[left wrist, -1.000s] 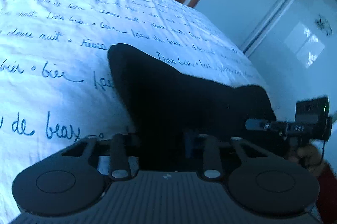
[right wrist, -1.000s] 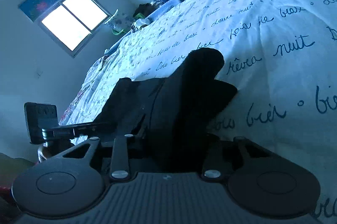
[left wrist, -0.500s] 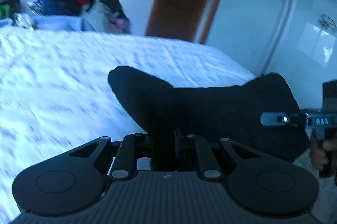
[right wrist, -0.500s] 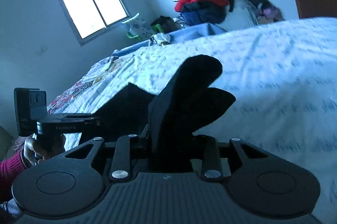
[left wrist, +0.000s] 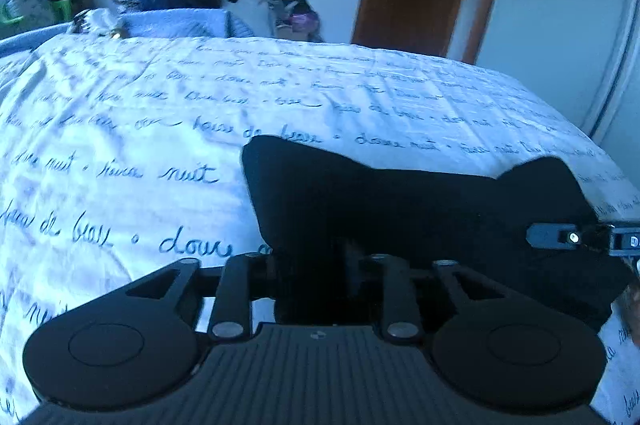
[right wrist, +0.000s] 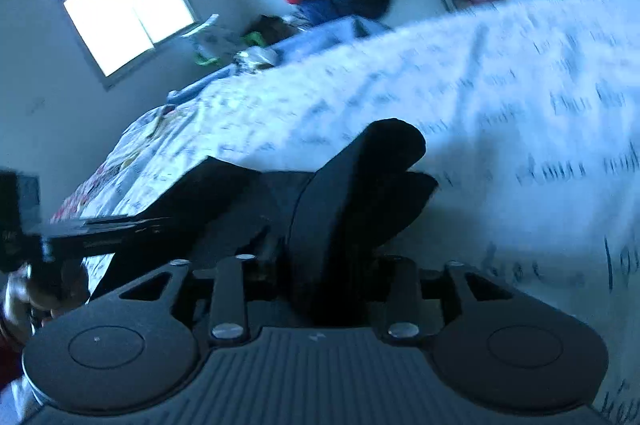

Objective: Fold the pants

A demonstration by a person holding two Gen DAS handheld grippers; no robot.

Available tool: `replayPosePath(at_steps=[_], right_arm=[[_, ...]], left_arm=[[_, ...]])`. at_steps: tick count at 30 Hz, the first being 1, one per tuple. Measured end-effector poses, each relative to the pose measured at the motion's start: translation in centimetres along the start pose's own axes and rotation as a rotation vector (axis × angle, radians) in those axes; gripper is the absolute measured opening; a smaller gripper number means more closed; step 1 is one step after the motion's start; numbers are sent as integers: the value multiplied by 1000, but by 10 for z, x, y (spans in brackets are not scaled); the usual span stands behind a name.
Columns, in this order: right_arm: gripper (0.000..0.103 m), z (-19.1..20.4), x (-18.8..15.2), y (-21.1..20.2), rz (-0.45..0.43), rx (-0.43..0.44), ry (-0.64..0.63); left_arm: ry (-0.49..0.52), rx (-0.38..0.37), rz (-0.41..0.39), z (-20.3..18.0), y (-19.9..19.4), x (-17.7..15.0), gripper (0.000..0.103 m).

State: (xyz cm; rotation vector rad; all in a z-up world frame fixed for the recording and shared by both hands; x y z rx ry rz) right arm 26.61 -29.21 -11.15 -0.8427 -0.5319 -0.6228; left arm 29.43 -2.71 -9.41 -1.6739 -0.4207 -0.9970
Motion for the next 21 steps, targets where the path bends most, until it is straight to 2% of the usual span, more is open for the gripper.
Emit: replayPosePath(at_steps=[1,2,3,4,6,9,10,12,14,15,18,20,21], right_arm=[[50,-4,-1,-1,7,-6,23],[51,-6,-3,-4,13,-2,35],[51,-6,-3,-7,19,0,40],[51,-7,-6,-14,23,-13,37],[53,-7,-7,-30,0,-76,15],[55,7,-11,-58,-106,-254,-100],[55,19,-15,-63,-124,-261,-164],[55,45,-26,-67,-131,-201,-257],[56,62,-37,-60,-91,-137,-312],[56,68,-43,-53,-56,-134,-335],[55,63,-54,-36,-10,-235,-376],[57,63,-55,-46,-44,-272,-344],[57,67,-55,-54,-67,-259,-329]], left_arm=[[-16,14,1,2,-3,-2,60],[-28,33,3,5,-5,-3,69],[-42,59,5,10,-9,-5,83],[-58,90,2,14,-13,-6,87],[-83,125,-16,20,-25,-8,87],[-91,167,-41,14,-54,-14,87],[-91,168,-50,9,-62,-16,87],[-60,171,-36,-5,-65,-22,88],[12,205,24,-20,-55,-35,87],[40,218,38,-25,-49,-39,88],[58,258,16,-27,-54,-44,87],[54,273,-20,-30,-68,-43,87],[58,280,-44,-32,-76,-43,90]])
Point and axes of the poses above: each gripper's, at about its wrist camera, not at the fingertips, and y roughly the way its jaws point, z to its left, x to its top, the point moved 6 cm from there along y, roughly the way its jaws point, and after that the axes turned 5 degrees about y, right-handed, at the moved point
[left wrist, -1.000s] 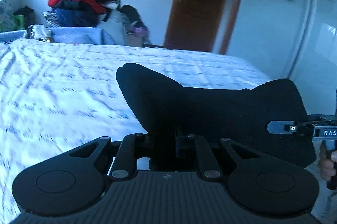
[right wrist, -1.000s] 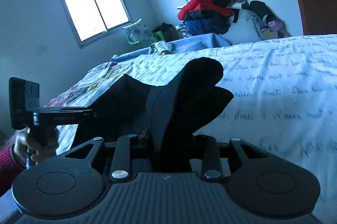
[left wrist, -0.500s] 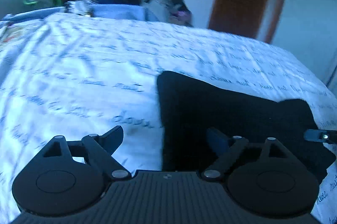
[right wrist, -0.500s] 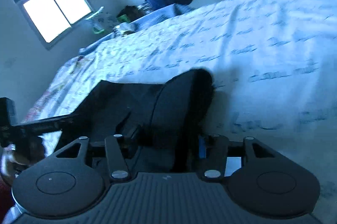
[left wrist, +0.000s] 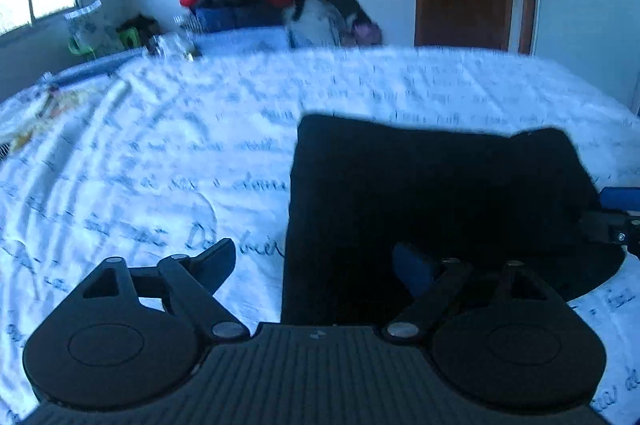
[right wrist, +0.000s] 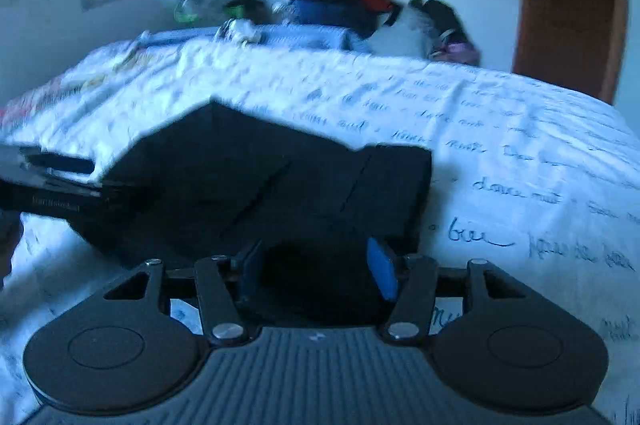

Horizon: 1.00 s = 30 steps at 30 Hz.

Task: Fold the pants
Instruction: 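Lower the fold onto the stack, open both tools and pull them back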

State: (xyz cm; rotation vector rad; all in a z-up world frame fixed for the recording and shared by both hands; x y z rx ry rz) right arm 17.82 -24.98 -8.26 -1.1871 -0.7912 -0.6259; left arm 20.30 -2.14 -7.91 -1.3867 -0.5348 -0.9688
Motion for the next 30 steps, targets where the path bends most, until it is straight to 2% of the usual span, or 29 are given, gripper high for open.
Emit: replayPosePath(at_steps=[1,3,5,7,9,12,14,16,19,23,30], right_arm=[[56,3,0,-8,-20,27,9],[59,10,-3,-12,-12,43,-11],[61,11,-13,-4,32,-4,-56],[61,10,-17,-1,34,-37,-56],[62,11,-14,-12,18,-60,-14],[74,15,-8,-39,-34,-58,34],[88,18,-8,-55,-59,-62,83],[92,26,-13,-69,-60,-58,139],[96,39,-21,-80,-54,-87,181],[97,51,-35,-85,-17,-166,211],[99,57,-48,-80,1,-201,192]], left_arm=[[8,6,-14,-1,-4,0,94],[54,21,-11,-7,-2,-2,96],[78,48,21,-11,6,-6,95],[41,46,20,-10,2,-9,92],[3,15,-2,-10,-12,-9,94],[-10,-2,-9,-13,-30,-12,96],[-23,-19,3,-19,-40,-16,99],[-47,-57,28,-24,-48,-21,100],[-75,-82,61,-31,-56,-32,100],[-66,-47,98,-39,-57,-48,101],[-88,9,134,-39,-51,-66,101]])
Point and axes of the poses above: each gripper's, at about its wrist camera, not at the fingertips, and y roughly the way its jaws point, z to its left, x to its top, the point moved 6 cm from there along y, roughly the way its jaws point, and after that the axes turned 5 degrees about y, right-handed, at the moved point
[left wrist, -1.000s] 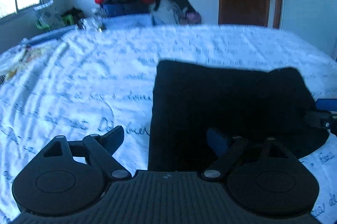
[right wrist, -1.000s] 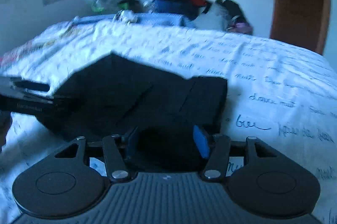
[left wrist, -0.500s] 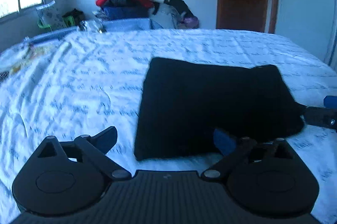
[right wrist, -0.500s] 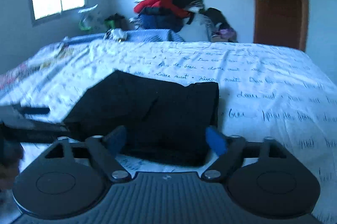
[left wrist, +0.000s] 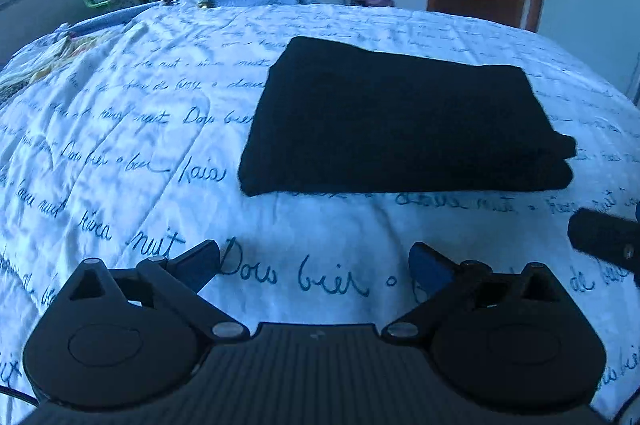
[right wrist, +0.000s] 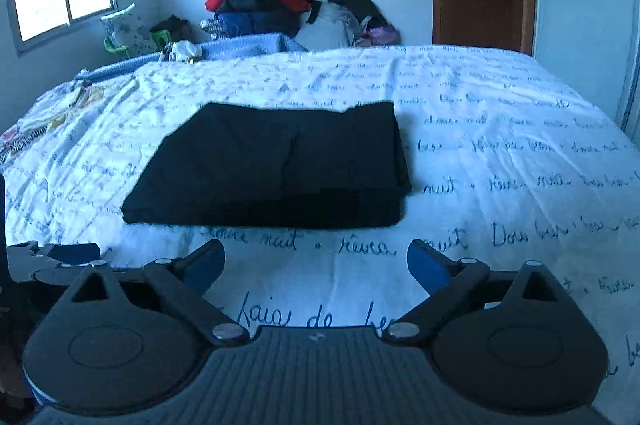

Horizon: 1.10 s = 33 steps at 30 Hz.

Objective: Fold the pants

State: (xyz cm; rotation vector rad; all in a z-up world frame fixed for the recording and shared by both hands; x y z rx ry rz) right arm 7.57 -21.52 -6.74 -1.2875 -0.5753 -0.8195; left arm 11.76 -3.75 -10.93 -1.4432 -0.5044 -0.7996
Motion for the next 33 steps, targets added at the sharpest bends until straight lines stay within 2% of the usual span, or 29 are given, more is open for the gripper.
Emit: replayPosePath(at_steps=[8,17,33], right_arm=[[99,6,-13,16,8,-43,-54],[99,14,-27,28,43,-63,-104],[102,5,-38,36,62,-83,-78]], left_arm=[[10,35,-16,-2,4,-8,103],[7,35,-27,-2,4,-10,103],[-4,34,-37,-1,3,-12,103]])
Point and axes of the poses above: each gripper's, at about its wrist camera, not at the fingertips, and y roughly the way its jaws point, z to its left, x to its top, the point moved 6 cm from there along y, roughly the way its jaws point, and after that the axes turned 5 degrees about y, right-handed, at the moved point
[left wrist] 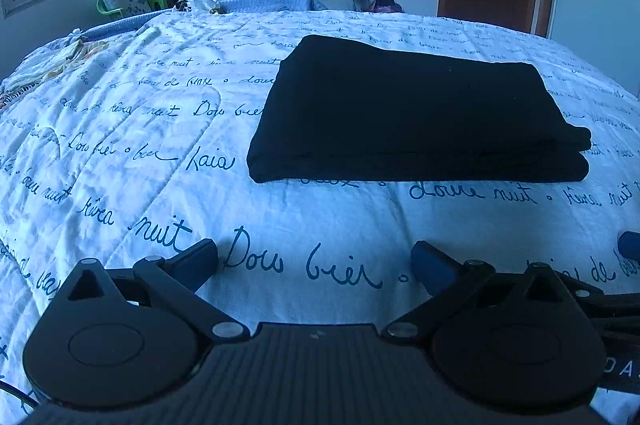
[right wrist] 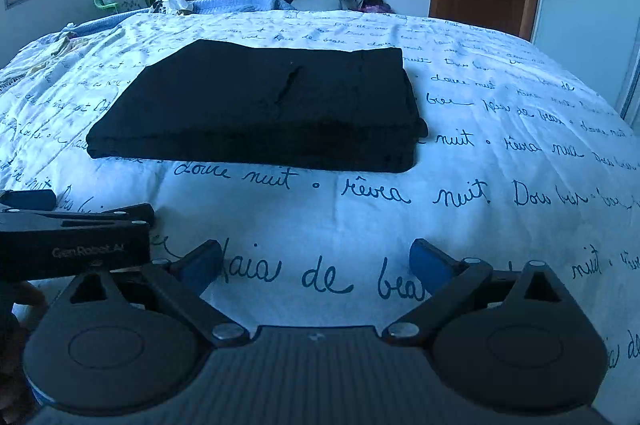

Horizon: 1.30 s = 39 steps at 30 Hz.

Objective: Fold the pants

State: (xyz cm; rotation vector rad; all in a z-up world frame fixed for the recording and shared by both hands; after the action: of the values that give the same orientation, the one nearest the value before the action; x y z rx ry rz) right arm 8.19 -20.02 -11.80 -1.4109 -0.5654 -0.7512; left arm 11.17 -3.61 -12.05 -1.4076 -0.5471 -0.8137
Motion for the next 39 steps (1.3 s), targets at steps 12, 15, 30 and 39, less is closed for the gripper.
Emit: replayPosePath(at_steps=[12,15,30,39], right_arm=[[103,-1,-1,2,-3,-4,0],[103,-1,-1,2,-3,-5,-1],[103,1,-3,4,1,-12,-8],[103,2,-4,4,1,-11,-8]], left_arm=[[-10,-7,1,1,0,0,103],[-14,-11,3,1,1,-1,103],[-151,75,-2,27,-10,-2,103],[-206,159,-18,46,-19,2,103]])
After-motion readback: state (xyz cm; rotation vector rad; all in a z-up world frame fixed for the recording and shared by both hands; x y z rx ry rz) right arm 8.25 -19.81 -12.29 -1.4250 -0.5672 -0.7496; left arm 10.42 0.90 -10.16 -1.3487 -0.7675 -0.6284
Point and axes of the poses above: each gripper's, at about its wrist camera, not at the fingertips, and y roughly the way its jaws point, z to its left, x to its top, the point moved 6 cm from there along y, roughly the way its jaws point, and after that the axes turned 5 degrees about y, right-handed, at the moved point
